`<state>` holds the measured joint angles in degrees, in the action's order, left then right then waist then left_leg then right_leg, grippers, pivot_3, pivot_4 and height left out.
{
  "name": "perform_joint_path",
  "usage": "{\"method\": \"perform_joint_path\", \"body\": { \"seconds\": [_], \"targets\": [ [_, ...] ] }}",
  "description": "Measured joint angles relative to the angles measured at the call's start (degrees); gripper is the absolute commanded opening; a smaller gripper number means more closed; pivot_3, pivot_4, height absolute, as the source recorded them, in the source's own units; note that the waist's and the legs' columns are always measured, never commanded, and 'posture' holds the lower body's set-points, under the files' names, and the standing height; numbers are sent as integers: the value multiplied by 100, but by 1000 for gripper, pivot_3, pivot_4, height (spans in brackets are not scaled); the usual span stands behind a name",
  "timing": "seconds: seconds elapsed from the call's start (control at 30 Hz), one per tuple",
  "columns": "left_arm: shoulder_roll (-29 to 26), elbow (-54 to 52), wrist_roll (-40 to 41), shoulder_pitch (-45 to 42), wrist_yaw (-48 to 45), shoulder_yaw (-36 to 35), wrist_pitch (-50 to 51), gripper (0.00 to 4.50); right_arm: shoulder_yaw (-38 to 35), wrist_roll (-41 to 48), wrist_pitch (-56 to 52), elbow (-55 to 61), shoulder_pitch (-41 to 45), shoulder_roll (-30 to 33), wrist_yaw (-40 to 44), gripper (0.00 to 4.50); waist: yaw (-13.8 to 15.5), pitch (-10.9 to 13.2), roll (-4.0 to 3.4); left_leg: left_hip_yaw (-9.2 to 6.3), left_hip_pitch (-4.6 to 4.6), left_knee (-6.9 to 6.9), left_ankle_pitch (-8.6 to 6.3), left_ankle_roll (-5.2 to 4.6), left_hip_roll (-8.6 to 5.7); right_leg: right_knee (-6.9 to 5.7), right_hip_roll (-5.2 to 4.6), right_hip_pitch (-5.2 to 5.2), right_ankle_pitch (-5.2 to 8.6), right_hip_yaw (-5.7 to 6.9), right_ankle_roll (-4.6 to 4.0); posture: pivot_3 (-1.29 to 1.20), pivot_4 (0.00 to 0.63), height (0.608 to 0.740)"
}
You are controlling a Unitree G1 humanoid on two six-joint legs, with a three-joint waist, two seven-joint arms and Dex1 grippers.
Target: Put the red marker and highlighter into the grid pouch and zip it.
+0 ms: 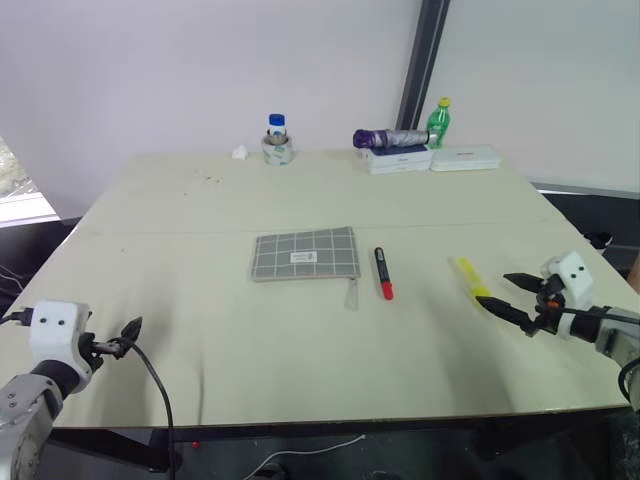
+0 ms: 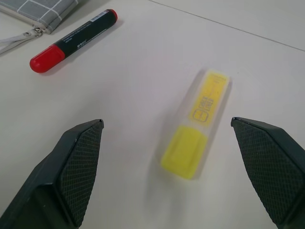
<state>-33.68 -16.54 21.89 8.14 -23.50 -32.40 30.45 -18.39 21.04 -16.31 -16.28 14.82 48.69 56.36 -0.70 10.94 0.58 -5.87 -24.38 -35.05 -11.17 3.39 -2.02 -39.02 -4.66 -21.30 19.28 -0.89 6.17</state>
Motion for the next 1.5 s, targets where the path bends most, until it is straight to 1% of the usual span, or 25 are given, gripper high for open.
{"method": "perform_joint_path", "body": {
  "seconds": [0.23,0.77,1.03,1.07,1.13,1.23,1.33,1.37,1.5],
  "targets": [
    [45,-13,33,2,9,0,-71,4500,81,-5,38,-76,287,-38,7,4459,-1,0,0,1,0,0,0,0,1,1,0,0,0,-1,0,0,150,737],
    [-18,96,-26,-316,-202,298,-210,4500,161,15,-82,513,109,-236,-261,4459,-1,0,0,1,0,-1,-1,-1,0,1,1,1,-1,0,1,0,150,737],
    [-19,220,-288,-347,-241,573,-409,4500,267,14,-179,711,158,-400,-440,4459,-1,0,0,1,0,0,0,-1,0,1,1,0,-1,0,2,0,150,737],
    [-19,237,-316,-358,-247,626,-454,4500,293,14,-192,721,187,-439,-449,4226,-1,0,0,1,0,-1,0,-1,0,1,1,0,-1,0,2,0,150,737],
    [-18,282,-353,-404,-255,688,-493,4500,363,15,-203,748,229,-506,-481,3591,-1,0,0,1,0,-1,0,-1,0,0,1,0,-1,0,2,0,150,737],
    [-46,333,-456,-455,-265,748,-607,4500,429,39,-251,790,301,-587,-533,2066,-4,0,0,1,0,0,0,-1,0,0,1,0,-1,0,2,0,150,737],
    [-170,528,-680,-553,-369,997,-843,4500,549,46,-381,988,479,-737,-662,474,-9,0,0,0,1,0,0,-1,0,0,4,-1,-2,0,2,0,150,737],
    [-237,634,-785,-621,-403,1116,-962,4500,665,18,-435,1062,572,-779,-738,32,-9,0,0,0,1,0,0,-1,0,0,4,-1,-2,0,2,0,150,737],
    [-434,1028,-1180,-859,-520,1490,-1438,4500,1075,-201,-571,1176,912,-979,-1010,32,-8,0,-1,0,0,1,0,-1,-1,0,3,-3,-2,0,3,0,150,737]
  ]
}}
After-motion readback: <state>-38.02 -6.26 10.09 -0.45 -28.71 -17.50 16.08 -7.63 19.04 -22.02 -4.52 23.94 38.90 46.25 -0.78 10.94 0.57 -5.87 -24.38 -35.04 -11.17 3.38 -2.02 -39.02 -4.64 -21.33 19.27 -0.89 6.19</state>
